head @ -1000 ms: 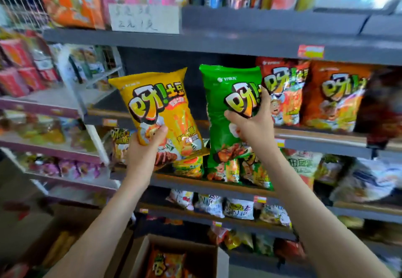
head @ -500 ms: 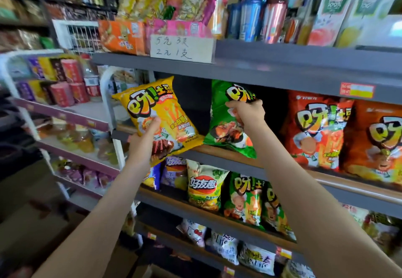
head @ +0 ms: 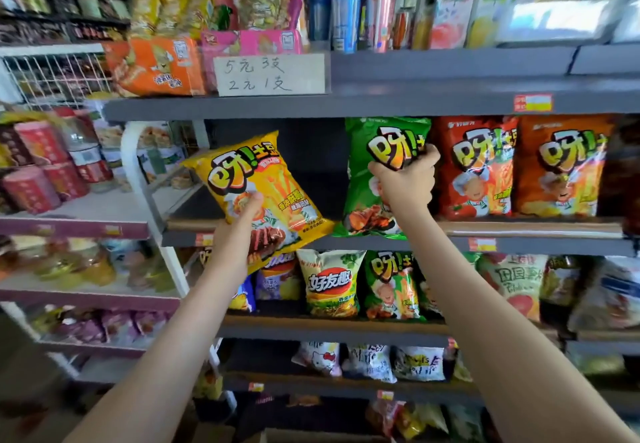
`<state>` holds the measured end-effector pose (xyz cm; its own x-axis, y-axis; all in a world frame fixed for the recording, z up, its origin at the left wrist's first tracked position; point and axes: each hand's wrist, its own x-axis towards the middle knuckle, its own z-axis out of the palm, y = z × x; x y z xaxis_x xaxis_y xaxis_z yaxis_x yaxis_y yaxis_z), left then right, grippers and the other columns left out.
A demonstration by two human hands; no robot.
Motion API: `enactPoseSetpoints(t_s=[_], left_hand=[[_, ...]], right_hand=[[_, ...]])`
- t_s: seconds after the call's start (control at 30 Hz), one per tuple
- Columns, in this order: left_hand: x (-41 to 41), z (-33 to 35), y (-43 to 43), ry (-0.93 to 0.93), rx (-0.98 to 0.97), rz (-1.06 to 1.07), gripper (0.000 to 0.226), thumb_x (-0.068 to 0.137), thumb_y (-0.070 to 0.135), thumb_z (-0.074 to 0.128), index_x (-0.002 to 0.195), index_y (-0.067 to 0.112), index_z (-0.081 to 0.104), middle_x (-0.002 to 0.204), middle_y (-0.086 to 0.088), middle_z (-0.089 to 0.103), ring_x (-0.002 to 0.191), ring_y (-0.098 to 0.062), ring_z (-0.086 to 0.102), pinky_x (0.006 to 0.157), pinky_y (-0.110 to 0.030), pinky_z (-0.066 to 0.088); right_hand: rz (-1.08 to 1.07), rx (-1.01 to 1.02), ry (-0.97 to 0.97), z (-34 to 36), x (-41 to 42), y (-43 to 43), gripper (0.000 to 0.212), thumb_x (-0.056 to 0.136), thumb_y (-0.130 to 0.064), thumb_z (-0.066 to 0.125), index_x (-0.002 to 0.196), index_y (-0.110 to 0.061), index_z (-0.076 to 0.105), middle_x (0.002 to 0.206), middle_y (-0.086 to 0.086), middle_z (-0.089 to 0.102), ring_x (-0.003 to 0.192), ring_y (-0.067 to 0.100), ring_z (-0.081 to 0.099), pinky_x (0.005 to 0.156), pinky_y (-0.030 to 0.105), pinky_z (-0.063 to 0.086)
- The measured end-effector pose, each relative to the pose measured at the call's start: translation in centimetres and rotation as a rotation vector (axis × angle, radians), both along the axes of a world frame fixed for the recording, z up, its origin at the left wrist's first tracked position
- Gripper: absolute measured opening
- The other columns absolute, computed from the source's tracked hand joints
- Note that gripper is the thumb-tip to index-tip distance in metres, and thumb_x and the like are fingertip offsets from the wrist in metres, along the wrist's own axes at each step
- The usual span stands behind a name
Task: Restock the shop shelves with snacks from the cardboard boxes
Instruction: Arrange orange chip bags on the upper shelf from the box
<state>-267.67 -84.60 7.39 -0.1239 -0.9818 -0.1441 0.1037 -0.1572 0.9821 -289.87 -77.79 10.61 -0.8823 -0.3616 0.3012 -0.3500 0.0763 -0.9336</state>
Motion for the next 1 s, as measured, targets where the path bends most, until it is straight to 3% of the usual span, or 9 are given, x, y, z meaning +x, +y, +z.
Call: enactPoseSetpoints(t_s=[0.13,0.23,0.33,0.53,0.67,0.83,1.0], left_hand=[[-0.7,0.3,-0.8,-0.013,-0.024,-0.054,0.100,0.068,0.070,0.068,0.144,0.014,0.036,0.138,0.000,0.048,0.128,-0.027,0.045,0.101,-0.041,0.036],[-1.3,0.5,-2.3,0.004,-0.029,-0.038,0.094,0.072,0.067,0.067,0.144,0.015,0.036,0.134,0.002,0.048,0.128,-0.027,0.044,0.101,-0.041,0.036],[-1.9,0.7,-3.4,0.046,-0.066,-0.042,0.089,0.070,0.067,0.069,0.138,0.016,0.043,0.124,0.001,0.057,0.108,-0.020,0.055,0.084,-0.032,0.042],[-3.6,1.1,-4.9,0.115,-0.052,-0.031,0.079,0.073,0.063,0.071,0.133,0.016,0.048,0.119,0.000,0.063,0.094,-0.016,0.062,0.067,-0.027,0.045],[-4.4,1.0,-5.5,0.115,-0.029,-0.006,0.068,0.078,0.056,0.069,0.130,0.016,0.048,0.101,0.001,0.060,0.075,-0.008,0.057,0.056,-0.025,0.042],[-4.7,0.7,-6.2,0.092,-0.036,0.007,0.066,0.080,0.056,0.067,0.129,0.016,0.049,0.103,0.001,0.060,0.074,-0.008,0.056,0.058,-0.025,0.042],[-4.7,0.2,-6.8,0.046,-0.040,-0.011,0.068,0.075,0.059,0.071,0.126,0.018,0.053,0.112,-0.002,0.066,0.091,-0.018,0.063,0.075,-0.032,0.049]], right_hand=[[-0.028,-0.050,-0.005,1.4,0.0,-0.4,0.089,0.067,-0.029,0.075,0.140,-0.015,0.026,0.128,0.009,0.050,0.119,0.032,0.047,0.102,0.049,0.034],[0.015,-0.024,0.027,1.9,-0.6,-2.0,0.085,0.067,-0.028,0.075,0.137,-0.015,0.028,0.126,0.010,0.051,0.116,0.032,0.048,0.102,0.050,0.034],[0.034,0.027,0.033,1.3,-1.5,-4.1,0.083,0.066,-0.029,0.075,0.134,-0.016,0.030,0.124,0.008,0.052,0.116,0.031,0.049,0.101,0.049,0.035],[-0.064,0.080,0.051,0.8,-2.9,-7.3,0.089,0.067,-0.032,0.075,0.140,-0.013,0.026,0.134,0.012,0.047,0.127,0.033,0.041,0.105,0.049,0.027],[0.008,0.281,0.052,0.7,-3.7,-8.3,0.098,0.076,-0.036,0.073,0.148,-0.014,0.011,0.141,0.015,0.041,0.133,0.035,0.034,0.107,0.050,0.025],[0.143,0.537,0.181,-0.6,-4.9,-8.4,0.084,0.081,-0.049,0.065,0.145,-0.013,0.025,0.142,0.019,0.039,0.132,0.040,0.035,0.106,0.049,0.031],[0.379,0.744,0.226,-1.1,-5.5,-7.5,0.089,0.081,-0.049,0.063,0.152,-0.030,0.012,0.152,0.022,0.021,0.138,0.044,0.021,0.110,0.052,0.028]])
